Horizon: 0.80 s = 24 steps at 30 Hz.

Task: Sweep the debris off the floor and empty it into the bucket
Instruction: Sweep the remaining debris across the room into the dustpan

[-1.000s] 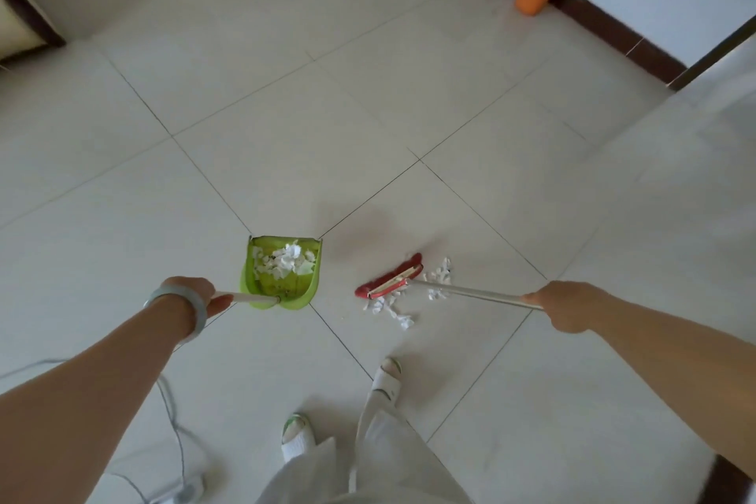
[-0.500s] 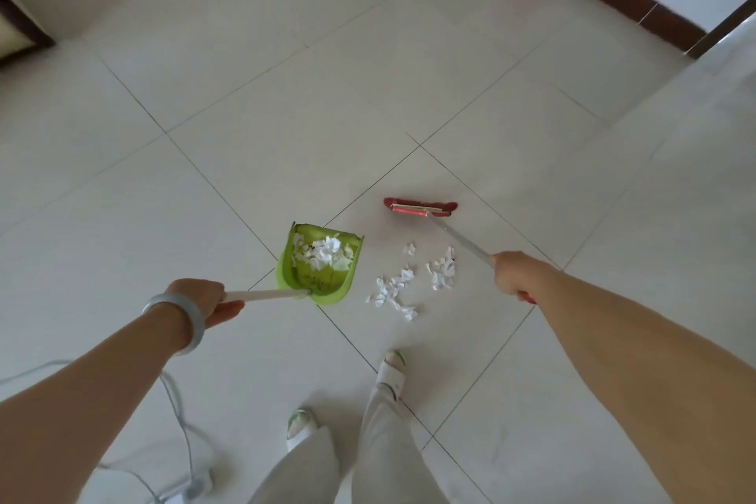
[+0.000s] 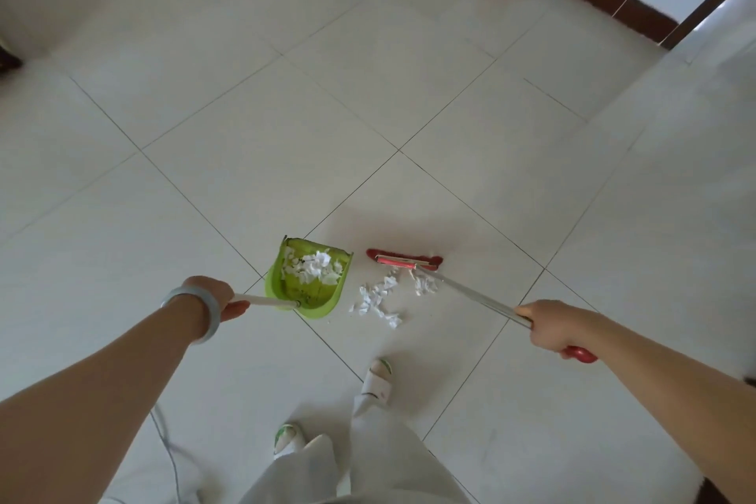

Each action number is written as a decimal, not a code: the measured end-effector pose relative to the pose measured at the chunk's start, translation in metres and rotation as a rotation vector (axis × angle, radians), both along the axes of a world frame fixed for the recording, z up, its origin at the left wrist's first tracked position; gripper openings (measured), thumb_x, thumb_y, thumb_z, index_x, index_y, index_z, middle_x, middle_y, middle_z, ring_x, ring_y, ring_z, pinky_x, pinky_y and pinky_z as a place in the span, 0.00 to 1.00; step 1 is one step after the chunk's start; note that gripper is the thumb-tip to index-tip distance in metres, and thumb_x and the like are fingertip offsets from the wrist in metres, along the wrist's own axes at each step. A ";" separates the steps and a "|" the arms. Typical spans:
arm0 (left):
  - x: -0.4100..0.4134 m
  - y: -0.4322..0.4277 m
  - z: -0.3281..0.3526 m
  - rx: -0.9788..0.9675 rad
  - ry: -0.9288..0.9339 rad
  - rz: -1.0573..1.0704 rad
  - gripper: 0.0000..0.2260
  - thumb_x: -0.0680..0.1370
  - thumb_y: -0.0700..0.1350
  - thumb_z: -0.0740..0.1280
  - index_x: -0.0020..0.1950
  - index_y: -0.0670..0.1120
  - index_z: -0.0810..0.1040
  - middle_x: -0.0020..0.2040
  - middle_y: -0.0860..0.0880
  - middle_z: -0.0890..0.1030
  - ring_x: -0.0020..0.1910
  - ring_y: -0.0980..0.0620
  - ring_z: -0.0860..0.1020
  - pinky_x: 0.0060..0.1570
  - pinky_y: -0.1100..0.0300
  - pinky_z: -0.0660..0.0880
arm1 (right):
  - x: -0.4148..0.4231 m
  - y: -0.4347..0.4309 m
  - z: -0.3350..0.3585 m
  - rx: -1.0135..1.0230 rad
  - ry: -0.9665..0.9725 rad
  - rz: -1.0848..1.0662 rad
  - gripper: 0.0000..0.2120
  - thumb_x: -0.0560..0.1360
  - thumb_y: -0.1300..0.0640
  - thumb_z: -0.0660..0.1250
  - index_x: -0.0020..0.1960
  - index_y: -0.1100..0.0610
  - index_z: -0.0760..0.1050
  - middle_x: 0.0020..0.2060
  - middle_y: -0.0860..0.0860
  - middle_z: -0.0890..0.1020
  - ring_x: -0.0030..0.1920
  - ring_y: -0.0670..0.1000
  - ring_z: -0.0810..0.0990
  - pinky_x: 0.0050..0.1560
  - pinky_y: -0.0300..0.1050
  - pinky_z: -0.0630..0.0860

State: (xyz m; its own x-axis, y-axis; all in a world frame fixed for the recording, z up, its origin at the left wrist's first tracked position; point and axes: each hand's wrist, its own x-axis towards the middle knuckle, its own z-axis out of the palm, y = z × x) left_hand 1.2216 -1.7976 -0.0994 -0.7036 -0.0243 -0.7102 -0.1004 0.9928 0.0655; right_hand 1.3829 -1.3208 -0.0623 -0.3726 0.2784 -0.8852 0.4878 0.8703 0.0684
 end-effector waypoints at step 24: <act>0.012 -0.058 -0.008 -0.166 -0.075 -0.442 0.19 0.81 0.60 0.51 0.52 0.49 0.75 0.48 0.52 0.79 0.51 0.51 0.80 0.51 0.62 0.74 | 0.025 -0.161 -0.044 0.010 -0.006 -0.408 0.19 0.78 0.64 0.56 0.68 0.63 0.67 0.31 0.55 0.78 0.29 0.50 0.78 0.30 0.41 0.75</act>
State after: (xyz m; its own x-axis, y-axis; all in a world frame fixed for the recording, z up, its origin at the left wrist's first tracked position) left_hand 1.2333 -1.8560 -0.1078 -0.6192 0.1486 -0.7711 0.3355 0.9378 -0.0887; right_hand 1.4078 -1.4815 -0.1060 -0.2245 0.4106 -0.8838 0.7922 0.6051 0.0799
